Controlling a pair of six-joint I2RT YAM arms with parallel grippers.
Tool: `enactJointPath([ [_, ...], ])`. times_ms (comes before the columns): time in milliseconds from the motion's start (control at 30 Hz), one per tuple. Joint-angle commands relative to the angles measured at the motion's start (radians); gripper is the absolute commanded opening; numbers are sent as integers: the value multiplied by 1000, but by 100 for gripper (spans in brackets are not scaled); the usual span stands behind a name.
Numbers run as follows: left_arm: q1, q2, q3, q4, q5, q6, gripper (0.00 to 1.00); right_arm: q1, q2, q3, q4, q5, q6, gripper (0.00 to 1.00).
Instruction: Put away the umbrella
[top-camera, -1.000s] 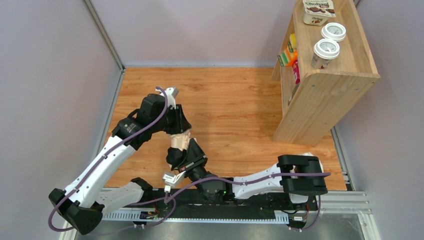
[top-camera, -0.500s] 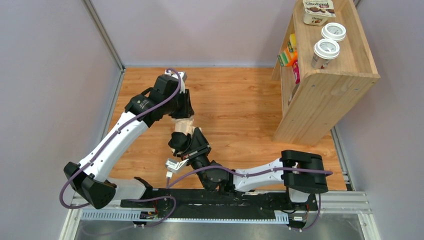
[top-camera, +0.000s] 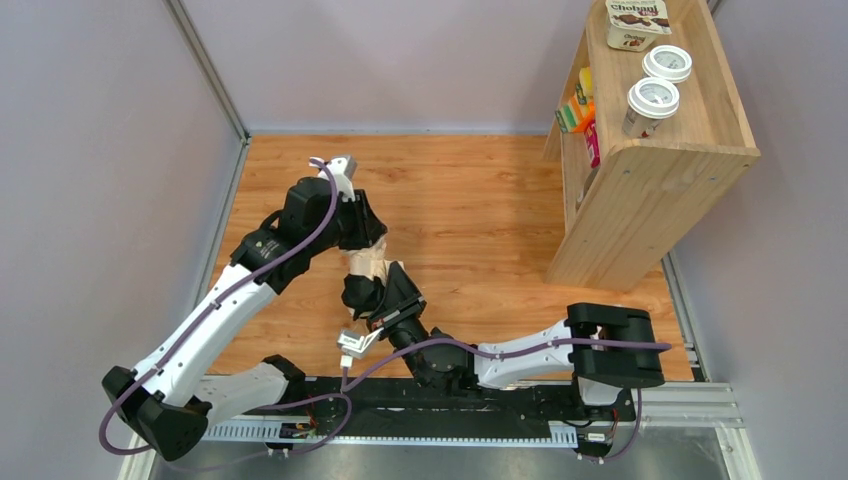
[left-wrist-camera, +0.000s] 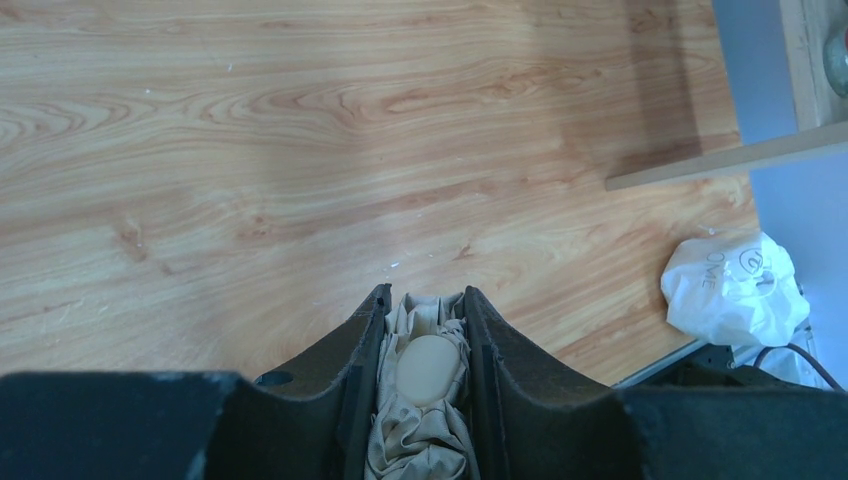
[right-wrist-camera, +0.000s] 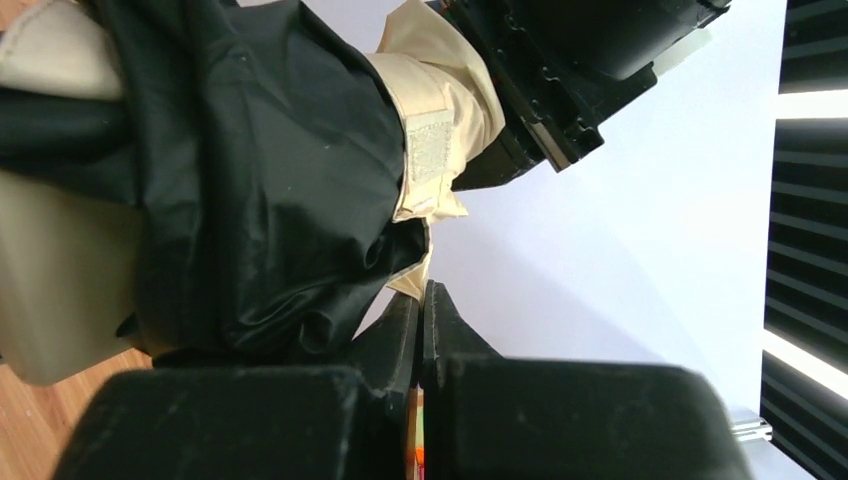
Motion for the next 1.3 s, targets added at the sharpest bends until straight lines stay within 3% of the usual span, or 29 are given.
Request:
enactJointPath([
  [0,17,54,24,32,-124,27,0,29,-45,30,410,-81,-62,0],
  [200,0,146,84,-82,-129,19,0,29,-59,75,235,-80,-28,0],
  [467,-37,143,98,-65,-71,-14,0,40,-177,151,-321,-84,303,0],
  [600,-60,143,82,-5,8,-31,0,51,-183,185,-403,-109,342,0],
  [733,-63,142,113,-5,62,-30,0,66,-212,216,-625,-144,487,0],
  [900,-76,134,143,-23,74,-59,0,65,-185,210,-626,-139,467,0],
  [1167,-110,184,217,-92,158,-89,0,65,-178,332,-842,-184,530,0],
  [1267,-110,232,292,-204,206,-114,0,72,-189,360,-937,-195,533,0],
])
